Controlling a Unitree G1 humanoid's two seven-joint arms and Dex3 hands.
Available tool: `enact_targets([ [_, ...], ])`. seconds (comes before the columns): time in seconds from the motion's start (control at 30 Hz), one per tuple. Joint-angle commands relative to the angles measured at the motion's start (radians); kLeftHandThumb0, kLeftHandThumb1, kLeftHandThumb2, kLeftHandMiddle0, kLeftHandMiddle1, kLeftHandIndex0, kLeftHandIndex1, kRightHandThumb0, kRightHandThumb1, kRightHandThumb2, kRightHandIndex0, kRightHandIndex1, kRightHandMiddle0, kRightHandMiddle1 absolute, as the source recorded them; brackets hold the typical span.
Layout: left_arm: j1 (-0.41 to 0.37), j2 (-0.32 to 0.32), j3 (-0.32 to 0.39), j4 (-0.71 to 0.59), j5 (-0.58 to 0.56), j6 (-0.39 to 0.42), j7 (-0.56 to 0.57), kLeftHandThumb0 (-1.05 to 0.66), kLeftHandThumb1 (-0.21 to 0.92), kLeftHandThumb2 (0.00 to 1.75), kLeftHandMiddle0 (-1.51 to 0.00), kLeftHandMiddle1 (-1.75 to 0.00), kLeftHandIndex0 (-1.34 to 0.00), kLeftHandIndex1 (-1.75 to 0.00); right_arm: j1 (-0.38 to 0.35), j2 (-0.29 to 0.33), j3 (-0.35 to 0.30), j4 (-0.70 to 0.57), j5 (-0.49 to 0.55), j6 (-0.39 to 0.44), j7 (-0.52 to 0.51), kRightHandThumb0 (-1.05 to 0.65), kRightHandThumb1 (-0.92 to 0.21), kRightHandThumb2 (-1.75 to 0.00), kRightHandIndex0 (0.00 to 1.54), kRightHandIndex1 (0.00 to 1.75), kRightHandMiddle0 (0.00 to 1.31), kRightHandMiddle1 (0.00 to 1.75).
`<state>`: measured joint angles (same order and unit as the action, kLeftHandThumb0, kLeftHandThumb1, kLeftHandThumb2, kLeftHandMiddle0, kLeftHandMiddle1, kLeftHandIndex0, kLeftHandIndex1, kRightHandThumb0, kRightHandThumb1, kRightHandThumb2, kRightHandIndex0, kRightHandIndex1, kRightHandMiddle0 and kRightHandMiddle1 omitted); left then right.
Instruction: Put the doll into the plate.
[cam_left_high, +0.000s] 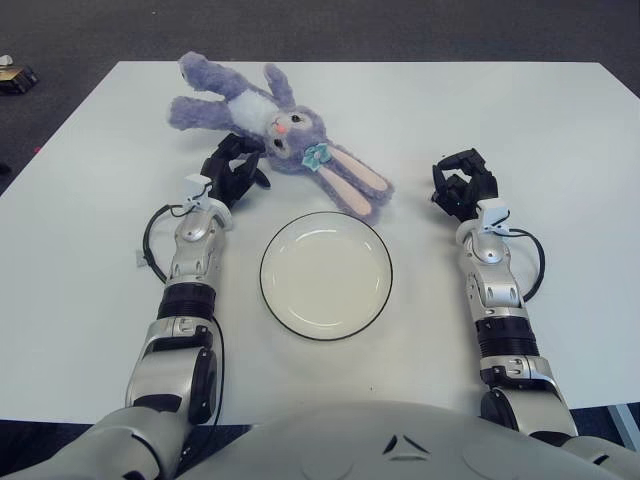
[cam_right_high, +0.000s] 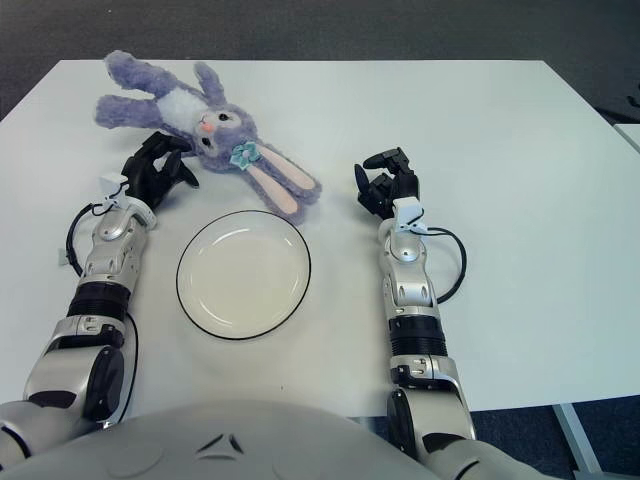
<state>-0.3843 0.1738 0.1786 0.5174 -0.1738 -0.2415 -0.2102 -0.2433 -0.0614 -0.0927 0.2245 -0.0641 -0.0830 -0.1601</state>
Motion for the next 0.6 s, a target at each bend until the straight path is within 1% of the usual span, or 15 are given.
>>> enact_targets([
  [0.0, 0.025, 0.012, -0.014, -0.035, 0.051, -0.121, 0.01, -0.36, 0.92, 0.29, -0.8, -1.64, -0.45, -1.49, 0.019, -0.006, 0.0, 0.04, -0.005, 0.021, 0.005, -0.37, -0.82, -0.52, 0.74, 1.6, 0.41, 1.59],
  [0.03, 0.03, 0.014, -0.02, -0.045, 0.069, -0.159, 0.013, -0.36, 0.92, 0.29, -0.8, -1.64, -0.45, -1.49, 0.019, -0.007, 0.0, 0.042, -0.006, 0.019, 0.006, -0.37, -0.82, -0.52, 0.74, 1.6, 0.41, 1.59],
  [0.1, 0.039, 0.012, -0.03, -0.067, 0.101, -0.195, 0.029, -0.36, 0.92, 0.29, -0.8, -1.64, -0.45, -1.49, 0.019, -0.009, 0.0, 0.043, -0.006, 0.017, 0.007, -0.37, -0.82, -0.52, 0.74, 1.6, 0.41, 1.59],
  [0.13, 0.048, 0.014, -0.042, -0.09, 0.152, -0.216, 0.066, -0.36, 0.92, 0.29, -0.8, -1.63, -0.45, -1.49, 0.018, -0.01, 0.0, 0.045, -0.005, 0.016, 0.008, -0.37, -0.82, -0.52, 0.74, 1.6, 0.41, 1.59],
  [0.2, 0.058, 0.016, -0.055, -0.117, 0.215, -0.243, 0.111, -0.36, 0.92, 0.28, -0.8, -1.63, -0.46, -1.48, 0.018, -0.012, 0.0, 0.046, -0.005, 0.015, 0.009, -0.37, -0.82, -0.52, 0.74, 1.61, 0.4, 1.59],
  [0.47, 0.063, 0.014, -0.062, -0.12, 0.246, -0.257, 0.142, -0.36, 0.92, 0.27, -0.8, -1.63, -0.46, -1.47, 0.017, -0.012, 0.0, 0.049, -0.004, 0.012, 0.009, -0.37, -0.82, -0.52, 0.74, 1.62, 0.4, 1.6],
  [0.5, 0.051, 0.03, -0.068, -0.104, 0.306, -0.335, 0.187, -0.36, 0.92, 0.27, -0.8, -1.63, -0.47, -1.47, 0.016, -0.014, 0.0, 0.051, -0.003, 0.01, 0.01, -0.37, -0.82, -0.52, 0.74, 1.62, 0.4, 1.6],
  [0.57, 0.032, 0.054, -0.076, -0.08, 0.386, -0.442, 0.246, -0.36, 0.92, 0.26, -0.78, -1.66, -0.48, -1.46, 0.016, -0.015, -0.001, 0.052, -0.003, 0.007, 0.012, -0.37, -0.82, -0.52, 0.73, 1.62, 0.39, 1.6],
])
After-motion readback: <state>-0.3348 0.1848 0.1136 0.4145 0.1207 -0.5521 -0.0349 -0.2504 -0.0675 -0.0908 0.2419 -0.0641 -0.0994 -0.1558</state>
